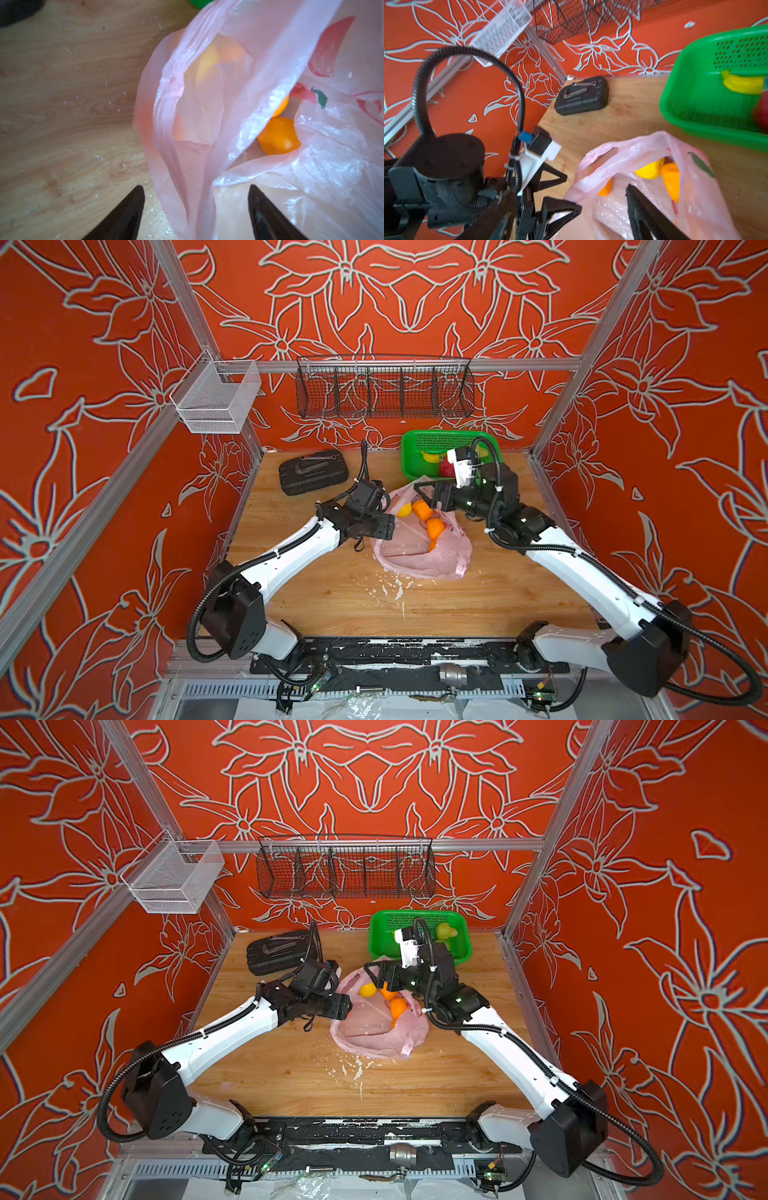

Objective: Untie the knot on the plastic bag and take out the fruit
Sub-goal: 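Lower the right gripper into the bag toward an orange while the left holds the bag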

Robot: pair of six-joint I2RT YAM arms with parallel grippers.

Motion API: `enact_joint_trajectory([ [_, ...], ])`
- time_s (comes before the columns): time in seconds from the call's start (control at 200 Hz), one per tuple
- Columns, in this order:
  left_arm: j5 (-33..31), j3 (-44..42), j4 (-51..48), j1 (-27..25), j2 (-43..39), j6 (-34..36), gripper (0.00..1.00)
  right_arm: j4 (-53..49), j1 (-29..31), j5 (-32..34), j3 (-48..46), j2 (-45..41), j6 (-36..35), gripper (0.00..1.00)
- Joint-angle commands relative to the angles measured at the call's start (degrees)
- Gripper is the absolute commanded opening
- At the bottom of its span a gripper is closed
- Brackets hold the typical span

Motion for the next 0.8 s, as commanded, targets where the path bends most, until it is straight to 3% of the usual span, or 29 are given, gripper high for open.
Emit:
enact_joint_trajectory([
  [0.0, -0.66, -0.44, 0.04, 0.64, 0.97, -1.95, 0.74, 2.69, 3.10, 2.12, -3.09, 0.36, 2.06, 0.81],
  [0.15, -0.39, -0.19, -0.68, 1.01, 1.55, -2.99, 0.62, 4.26, 5.29, 2.96, -7.04, 3.98, 4.34, 0.79],
  [0.23, -0.71, -0.17, -1.41, 0.97, 1.67, -3.07, 0.50, 4.54, 6.33, 3.46, -7.97, 5.96, 4.42, 0.79],
  [0.475, -2.71, -0.31, -2.84, 1.15, -0.26, -3.06, 0.00, 11.09, 7.52, 4.63, -12.50, 10.49, 6.99, 0.78],
  [0.796, -3.41, -0.25, -1.40, 1.15, -1.73, -3.87, 0.00, 15.44, 10.42, 8.42, -11.09, 19.48, 7.82, 0.80],
])
